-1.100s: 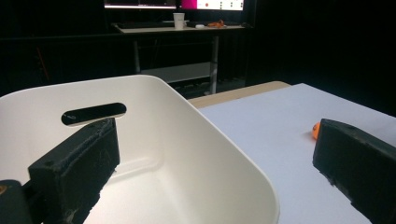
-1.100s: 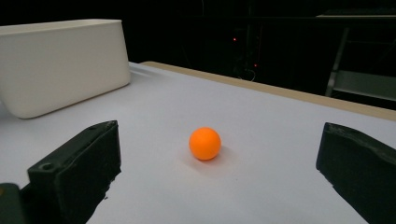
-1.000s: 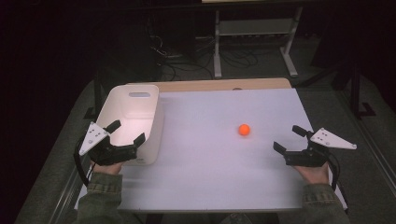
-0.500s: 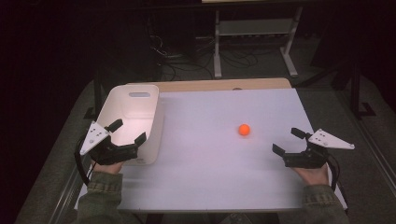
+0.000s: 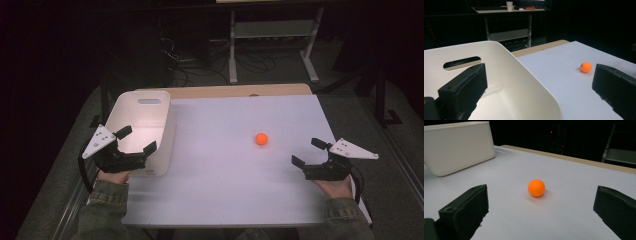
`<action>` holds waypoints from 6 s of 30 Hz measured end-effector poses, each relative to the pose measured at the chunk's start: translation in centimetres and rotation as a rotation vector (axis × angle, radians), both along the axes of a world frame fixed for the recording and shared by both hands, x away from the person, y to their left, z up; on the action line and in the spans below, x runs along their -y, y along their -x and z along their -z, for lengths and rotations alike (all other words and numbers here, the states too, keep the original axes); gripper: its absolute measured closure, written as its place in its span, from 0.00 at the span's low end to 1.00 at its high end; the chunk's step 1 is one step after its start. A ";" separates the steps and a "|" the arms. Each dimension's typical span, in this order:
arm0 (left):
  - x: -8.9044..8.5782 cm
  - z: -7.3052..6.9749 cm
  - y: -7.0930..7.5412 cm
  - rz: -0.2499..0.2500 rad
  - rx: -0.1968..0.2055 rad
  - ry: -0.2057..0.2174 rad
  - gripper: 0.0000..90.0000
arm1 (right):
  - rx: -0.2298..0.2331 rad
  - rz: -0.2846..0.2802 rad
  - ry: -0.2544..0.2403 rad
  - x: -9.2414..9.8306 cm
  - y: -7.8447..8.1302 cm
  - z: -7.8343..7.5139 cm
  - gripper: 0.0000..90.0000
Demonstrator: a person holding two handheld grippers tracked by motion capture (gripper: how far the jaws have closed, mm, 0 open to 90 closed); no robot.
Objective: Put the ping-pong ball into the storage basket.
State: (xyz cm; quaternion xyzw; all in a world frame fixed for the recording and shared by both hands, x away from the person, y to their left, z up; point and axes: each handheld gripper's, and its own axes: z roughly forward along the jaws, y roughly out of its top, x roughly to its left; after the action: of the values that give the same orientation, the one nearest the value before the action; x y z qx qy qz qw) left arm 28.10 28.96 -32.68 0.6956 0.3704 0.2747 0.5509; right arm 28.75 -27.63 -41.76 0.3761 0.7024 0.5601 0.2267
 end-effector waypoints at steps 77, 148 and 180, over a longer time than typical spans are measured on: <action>8.8 -5.6 -5.8 0.335 -0.152 -0.342 0.00 | -0.001 -0.016 0.027 -0.2 0.0 0.0 0.00; 18.1 -3.2 -13.4 0.601 -0.425 -0.479 0.00 | -0.002 -0.009 0.024 0.2 0.1 0.0 0.00; 20.4 -1.9 -15.8 0.653 -0.485 -0.448 0.00 | 0.000 -0.004 0.025 0.3 0.1 0.0 0.00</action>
State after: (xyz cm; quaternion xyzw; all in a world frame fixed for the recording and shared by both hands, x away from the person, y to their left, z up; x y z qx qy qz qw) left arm 43.94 8.56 -30.76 0.9219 0.1814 -0.0105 0.3422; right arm 28.62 -27.90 -41.73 0.3718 0.7100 0.5520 0.2303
